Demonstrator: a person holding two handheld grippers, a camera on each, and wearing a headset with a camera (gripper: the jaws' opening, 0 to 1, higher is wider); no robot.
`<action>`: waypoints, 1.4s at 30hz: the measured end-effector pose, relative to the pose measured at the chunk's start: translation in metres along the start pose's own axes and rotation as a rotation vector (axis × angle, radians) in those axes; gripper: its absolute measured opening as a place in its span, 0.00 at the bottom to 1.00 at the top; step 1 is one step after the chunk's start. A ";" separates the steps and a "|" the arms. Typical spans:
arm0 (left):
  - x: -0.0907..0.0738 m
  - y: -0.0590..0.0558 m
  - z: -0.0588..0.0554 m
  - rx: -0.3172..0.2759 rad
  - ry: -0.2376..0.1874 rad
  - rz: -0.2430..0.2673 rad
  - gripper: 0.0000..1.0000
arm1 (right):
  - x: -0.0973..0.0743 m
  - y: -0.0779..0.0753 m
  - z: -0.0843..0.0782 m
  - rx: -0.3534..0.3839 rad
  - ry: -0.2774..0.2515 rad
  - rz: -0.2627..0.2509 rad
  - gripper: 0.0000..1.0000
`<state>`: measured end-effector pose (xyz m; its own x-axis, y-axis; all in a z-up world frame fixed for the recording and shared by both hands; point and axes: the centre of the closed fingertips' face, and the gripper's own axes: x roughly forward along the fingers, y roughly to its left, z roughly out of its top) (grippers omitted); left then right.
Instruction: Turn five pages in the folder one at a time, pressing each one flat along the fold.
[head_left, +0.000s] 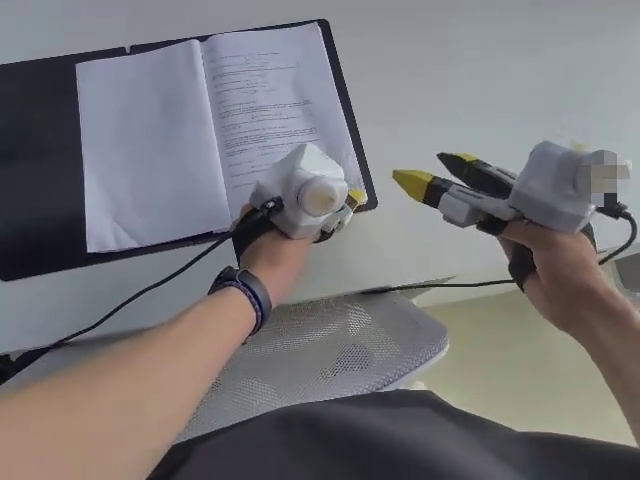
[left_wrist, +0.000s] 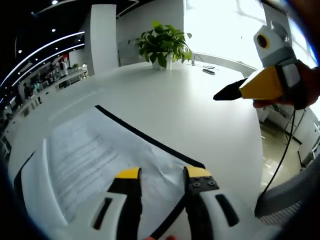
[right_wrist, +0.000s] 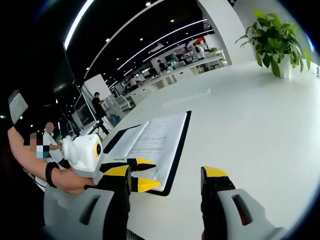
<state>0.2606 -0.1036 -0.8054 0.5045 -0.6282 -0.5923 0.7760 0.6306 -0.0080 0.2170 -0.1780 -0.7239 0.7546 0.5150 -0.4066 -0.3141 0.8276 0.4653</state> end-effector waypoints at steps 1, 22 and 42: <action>0.000 -0.001 0.000 -0.005 -0.003 0.003 0.31 | -0.001 0.000 -0.003 0.003 0.001 -0.006 0.55; 0.003 -0.003 0.001 0.020 -0.070 0.066 0.17 | 0.019 0.007 0.001 -0.038 0.020 0.022 0.54; 0.005 0.007 0.000 0.056 -0.060 0.094 0.03 | 0.063 0.024 0.002 -0.065 0.067 0.110 0.51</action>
<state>0.2690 -0.1021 -0.8082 0.5962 -0.5950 -0.5390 0.7434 0.6626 0.0909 0.2581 -0.1265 -0.7368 0.6740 0.6151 -0.4091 -0.4306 0.7771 0.4590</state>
